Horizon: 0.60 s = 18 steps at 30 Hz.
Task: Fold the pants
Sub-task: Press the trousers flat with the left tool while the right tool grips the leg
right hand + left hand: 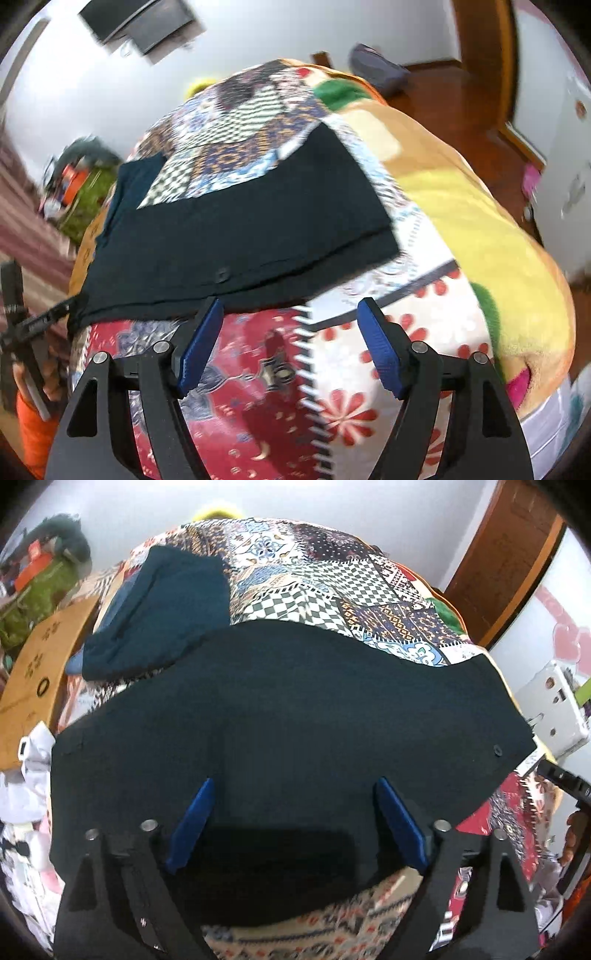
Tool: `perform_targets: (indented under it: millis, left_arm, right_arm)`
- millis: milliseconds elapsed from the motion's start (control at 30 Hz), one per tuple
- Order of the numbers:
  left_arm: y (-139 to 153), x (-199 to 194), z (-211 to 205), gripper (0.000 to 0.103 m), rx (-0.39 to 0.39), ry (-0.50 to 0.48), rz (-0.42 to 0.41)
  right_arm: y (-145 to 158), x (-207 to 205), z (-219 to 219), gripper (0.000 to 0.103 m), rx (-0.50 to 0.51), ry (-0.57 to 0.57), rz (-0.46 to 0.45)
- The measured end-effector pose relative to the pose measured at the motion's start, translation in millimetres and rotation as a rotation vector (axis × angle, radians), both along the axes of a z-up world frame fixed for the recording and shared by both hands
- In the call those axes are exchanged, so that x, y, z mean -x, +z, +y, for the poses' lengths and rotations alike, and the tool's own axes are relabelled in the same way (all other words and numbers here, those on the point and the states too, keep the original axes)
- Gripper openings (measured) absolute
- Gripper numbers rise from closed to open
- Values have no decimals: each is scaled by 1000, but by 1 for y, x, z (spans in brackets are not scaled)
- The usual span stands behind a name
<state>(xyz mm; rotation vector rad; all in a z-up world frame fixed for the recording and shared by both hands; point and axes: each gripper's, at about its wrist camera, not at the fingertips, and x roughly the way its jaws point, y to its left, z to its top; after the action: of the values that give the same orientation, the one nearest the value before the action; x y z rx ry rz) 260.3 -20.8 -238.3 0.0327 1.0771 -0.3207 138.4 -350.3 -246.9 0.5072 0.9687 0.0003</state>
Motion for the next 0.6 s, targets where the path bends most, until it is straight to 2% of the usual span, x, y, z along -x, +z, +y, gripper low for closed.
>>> perform_targets:
  millis: [133, 333, 433, 500, 567, 600]
  left_arm:
    - [-2, -7, -11, 99, -21, -13, 1]
    - [-2, -16, -20, 99, -29, -13, 7]
    - [0, -18, -26, 99, -35, -16, -2]
    - [2, -18, -31, 99, -31, -23, -7]
    - [4, -19, -38, 99, -28, -34, -9]
    - [4, -21, -42, 99, -28, -37, -9]
  right_arm:
    - [-11, -15, -15, 72, -76, -42, -21]
    - [-10, -37, -15, 71, -44, -38, -76]
    - [-8, -43, -17, 52, 12, -38, -83]
    - [-8, -45, -22, 27, 32, -41, -83]
    - [-9, -50, -31, 12, 33, -43, -82]
    - [-10, -51, -36, 11, 23, -39, -85]
